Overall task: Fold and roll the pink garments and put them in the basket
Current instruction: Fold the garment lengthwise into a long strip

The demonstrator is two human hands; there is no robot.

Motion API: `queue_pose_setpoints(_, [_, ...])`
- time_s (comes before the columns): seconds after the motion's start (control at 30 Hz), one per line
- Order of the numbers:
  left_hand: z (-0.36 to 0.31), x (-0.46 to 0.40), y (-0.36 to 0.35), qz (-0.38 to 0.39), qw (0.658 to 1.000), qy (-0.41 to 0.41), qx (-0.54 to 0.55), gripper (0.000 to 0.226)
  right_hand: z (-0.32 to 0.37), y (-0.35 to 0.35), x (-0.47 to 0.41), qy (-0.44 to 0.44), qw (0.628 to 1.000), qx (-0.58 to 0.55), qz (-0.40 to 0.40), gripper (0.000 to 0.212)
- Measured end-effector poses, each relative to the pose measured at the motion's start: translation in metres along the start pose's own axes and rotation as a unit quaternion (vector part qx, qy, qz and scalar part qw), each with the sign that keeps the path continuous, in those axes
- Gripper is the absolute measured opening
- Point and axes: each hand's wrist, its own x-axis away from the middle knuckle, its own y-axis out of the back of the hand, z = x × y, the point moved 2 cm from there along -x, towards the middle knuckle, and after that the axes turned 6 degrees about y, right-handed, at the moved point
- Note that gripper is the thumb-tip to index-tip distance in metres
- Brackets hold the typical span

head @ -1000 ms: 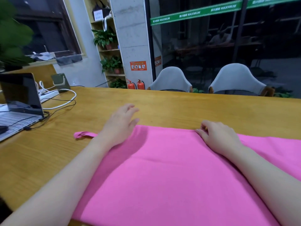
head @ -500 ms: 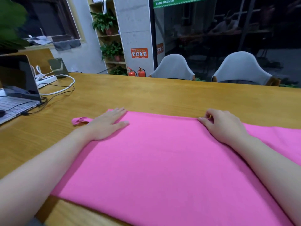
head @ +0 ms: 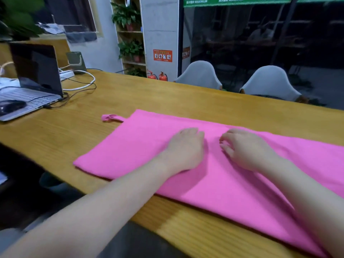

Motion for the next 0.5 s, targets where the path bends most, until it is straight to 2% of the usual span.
queue_pose_setpoints(0.1, [-0.033, 0.038, -0.011, 0.056, 0.996, -0.036, 0.066, 0.051, -0.002, -0.014, 0.039, -0.025, 0.997, -0.032, 0.067, 0.066])
queue_pose_setpoints(0.17, [0.0, 0.047, -0.009, 0.095, 0.995, -0.002, 0.034, 0.057, -0.005, -0.022, 0.053, -0.039, 0.992, -0.06, 0.099, 0.081])
queue_pose_setpoints(0.23, [0.063, 0.056, -0.003, 0.113, 0.99, 0.083, 0.006, 0.061, -0.005, -0.028, 0.055, -0.037, 0.991, -0.067, 0.107, 0.089])
queue_pose_setpoints(0.33, [0.16, 0.084, 0.009, 0.111, 0.971, 0.213, -0.004, 0.065, -0.005, -0.03, 0.053, -0.041, 0.991, -0.07, 0.103, 0.091])
queue_pose_setpoints(0.4, [0.192, 0.103, 0.016, 0.119, 0.965, 0.235, -0.006, 0.066, -0.003, -0.031, 0.053, -0.042, 0.992, -0.066, 0.098, 0.088])
queue_pose_setpoints(0.5, [0.199, 0.11, 0.02, 0.126, 0.965, 0.228, -0.002, 0.066, 0.003, -0.03, 0.053, -0.045, 0.993, -0.074, 0.08, 0.079])
